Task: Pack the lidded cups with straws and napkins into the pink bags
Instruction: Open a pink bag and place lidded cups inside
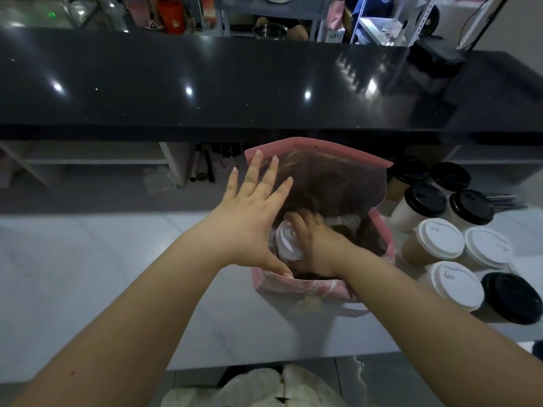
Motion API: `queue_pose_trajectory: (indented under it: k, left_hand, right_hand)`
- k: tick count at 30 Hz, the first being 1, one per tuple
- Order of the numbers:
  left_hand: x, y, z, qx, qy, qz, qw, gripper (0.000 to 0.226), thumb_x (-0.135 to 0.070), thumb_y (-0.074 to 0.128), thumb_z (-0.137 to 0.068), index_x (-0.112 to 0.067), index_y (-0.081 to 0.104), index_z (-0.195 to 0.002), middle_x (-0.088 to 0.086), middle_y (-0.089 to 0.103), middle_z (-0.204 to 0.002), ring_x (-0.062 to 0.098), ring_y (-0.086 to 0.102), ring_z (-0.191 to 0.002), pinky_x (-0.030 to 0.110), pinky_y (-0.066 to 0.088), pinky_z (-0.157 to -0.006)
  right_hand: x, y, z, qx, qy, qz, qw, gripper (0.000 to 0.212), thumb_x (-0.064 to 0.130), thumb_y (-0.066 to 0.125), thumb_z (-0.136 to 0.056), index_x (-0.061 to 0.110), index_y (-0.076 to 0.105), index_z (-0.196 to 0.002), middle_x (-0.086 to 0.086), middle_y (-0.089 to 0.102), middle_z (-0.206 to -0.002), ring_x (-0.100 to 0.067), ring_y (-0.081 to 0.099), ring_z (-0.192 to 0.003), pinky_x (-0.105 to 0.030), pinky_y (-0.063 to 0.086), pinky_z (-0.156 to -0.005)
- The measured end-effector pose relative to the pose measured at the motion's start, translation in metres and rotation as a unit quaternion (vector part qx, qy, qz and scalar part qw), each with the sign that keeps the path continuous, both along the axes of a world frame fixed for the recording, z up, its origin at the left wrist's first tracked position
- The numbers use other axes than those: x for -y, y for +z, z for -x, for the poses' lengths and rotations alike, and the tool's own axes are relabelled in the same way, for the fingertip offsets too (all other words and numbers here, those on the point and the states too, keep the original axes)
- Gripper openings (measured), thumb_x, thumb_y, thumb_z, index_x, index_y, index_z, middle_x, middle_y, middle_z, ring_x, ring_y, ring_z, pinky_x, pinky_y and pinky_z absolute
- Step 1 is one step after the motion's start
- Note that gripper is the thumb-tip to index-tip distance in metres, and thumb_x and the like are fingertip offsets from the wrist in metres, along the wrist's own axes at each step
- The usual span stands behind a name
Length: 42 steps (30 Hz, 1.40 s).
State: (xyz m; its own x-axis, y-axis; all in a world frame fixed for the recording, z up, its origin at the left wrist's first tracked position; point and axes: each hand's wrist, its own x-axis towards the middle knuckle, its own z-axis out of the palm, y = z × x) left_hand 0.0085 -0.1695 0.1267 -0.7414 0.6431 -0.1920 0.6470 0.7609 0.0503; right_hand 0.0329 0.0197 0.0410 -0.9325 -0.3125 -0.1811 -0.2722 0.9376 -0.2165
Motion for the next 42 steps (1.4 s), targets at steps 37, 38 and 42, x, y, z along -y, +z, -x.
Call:
queue_pose_trajectory:
  k: [37,38,42]
  left_hand:
    - [0.008,0.019,0.014,-0.156,0.008,-0.039,0.987,0.064,-0.049,0.053,-0.093,-0.029,0.032,-0.150,0.005,0.030,-0.157,0.028,0.018,-0.146,0.051,0.017,-0.118]
    - [0.007,0.023,0.015,-0.186,-0.001,-0.039,0.982,0.057,-0.047,0.053,-0.093,-0.030,0.038,-0.146,0.003,0.038,-0.151,0.029,0.026,-0.139,0.047,0.024,-0.112]
    - [0.000,0.033,0.021,-0.219,-0.015,-0.062,0.974,0.044,-0.042,0.051,-0.094,-0.031,0.048,-0.136,-0.004,0.049,-0.135,0.025,0.035,-0.125,0.040,0.031,-0.101]
  right_hand:
    - [0.003,0.077,0.028,0.048,-0.057,0.035,0.997,0.054,0.039,0.046,-0.099,0.038,0.029,-0.149,0.003,0.025,-0.159,-0.024,0.024,-0.144,-0.050,0.025,-0.116]
    - [0.000,0.087,0.026,0.018,-0.076,0.024,0.997,0.053,0.038,0.050,-0.097,0.034,0.034,-0.147,0.001,0.036,-0.153,-0.025,0.035,-0.137,-0.048,0.034,-0.111]
    - [-0.009,0.113,0.015,-0.040,-0.114,-0.005,0.993,0.055,0.039,0.058,-0.092,0.035,0.039,-0.144,0.005,0.045,-0.145,-0.023,0.045,-0.127,-0.044,0.043,-0.101]
